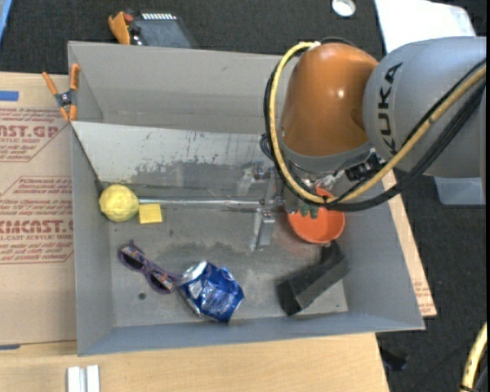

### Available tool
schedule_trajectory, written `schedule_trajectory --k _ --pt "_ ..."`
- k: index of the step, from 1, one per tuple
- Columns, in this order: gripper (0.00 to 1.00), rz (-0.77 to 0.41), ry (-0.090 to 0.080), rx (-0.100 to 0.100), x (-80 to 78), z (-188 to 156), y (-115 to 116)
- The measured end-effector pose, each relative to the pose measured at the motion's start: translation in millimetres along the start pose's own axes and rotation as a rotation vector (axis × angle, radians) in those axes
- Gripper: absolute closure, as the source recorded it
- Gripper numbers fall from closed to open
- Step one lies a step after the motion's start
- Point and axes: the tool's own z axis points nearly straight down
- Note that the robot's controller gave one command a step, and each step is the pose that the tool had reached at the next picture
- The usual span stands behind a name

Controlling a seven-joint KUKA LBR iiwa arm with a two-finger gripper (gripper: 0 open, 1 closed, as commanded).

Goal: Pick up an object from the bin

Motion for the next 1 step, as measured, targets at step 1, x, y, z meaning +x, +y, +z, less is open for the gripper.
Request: schedule_trajectory --k 1 --pt "0.0 0.001 -0.008 0.0 -1.7 -4.3 -0.2"
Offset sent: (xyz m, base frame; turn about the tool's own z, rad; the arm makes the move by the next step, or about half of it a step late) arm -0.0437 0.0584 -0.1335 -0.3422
